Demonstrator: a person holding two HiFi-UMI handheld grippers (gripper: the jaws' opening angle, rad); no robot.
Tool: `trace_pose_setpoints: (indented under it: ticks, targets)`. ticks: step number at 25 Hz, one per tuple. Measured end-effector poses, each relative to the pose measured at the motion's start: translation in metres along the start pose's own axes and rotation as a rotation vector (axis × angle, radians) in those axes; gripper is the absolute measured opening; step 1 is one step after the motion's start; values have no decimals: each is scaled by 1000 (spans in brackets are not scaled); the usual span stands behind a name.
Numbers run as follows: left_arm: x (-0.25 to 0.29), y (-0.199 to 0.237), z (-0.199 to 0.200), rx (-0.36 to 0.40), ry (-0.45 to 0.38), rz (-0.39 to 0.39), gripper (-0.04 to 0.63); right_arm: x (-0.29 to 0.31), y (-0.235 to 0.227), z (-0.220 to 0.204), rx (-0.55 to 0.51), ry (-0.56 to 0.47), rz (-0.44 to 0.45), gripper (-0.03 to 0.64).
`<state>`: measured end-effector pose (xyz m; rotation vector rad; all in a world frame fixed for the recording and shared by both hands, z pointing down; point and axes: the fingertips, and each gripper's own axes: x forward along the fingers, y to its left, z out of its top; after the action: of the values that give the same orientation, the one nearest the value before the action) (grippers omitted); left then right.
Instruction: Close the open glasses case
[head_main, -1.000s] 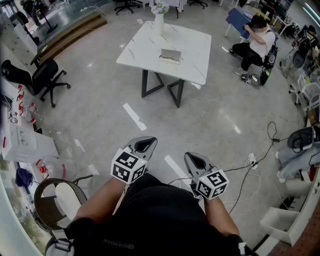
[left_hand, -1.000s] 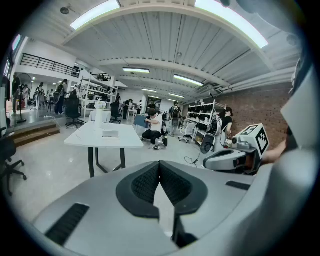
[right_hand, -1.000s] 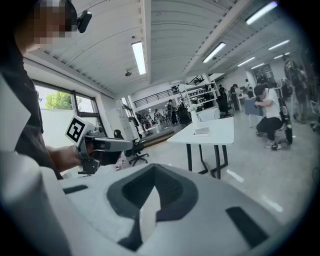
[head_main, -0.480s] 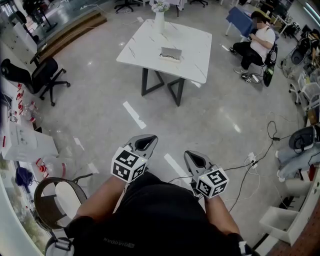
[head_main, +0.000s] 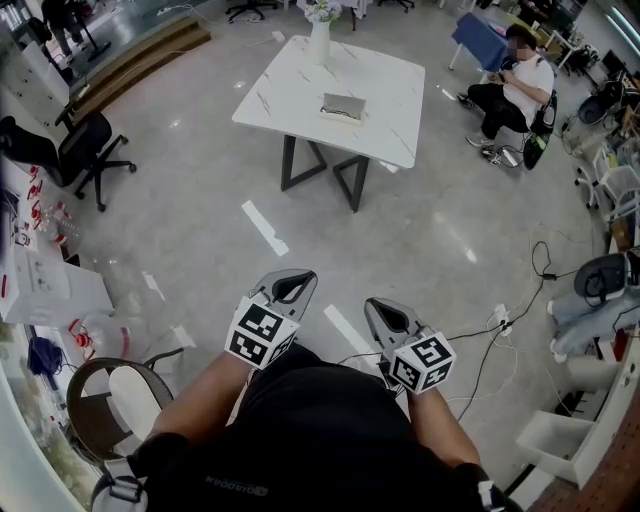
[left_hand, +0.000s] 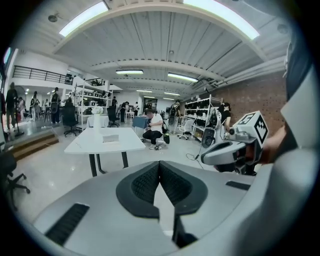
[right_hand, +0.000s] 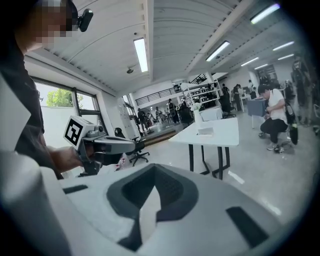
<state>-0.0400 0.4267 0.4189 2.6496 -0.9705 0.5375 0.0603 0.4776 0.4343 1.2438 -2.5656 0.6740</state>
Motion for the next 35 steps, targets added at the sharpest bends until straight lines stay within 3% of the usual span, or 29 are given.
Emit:
trace_pose_setpoints:
  ticks: [7,12,27,35]
  targets:
    - [-6,36,0,-164,-30,-24,4,24,7,11,-14,-1,-11,2]
    - [-17,63,3,-154,-45,-19,4,45,15,23,40,-23,-8,2]
    - [-55,131,-9,-114,-29,-54,4,107,67,33,55,-54,-51,2]
    - [-61,145,-24,-170,-23,-65,3,120,72,32,52,-36,-82,2]
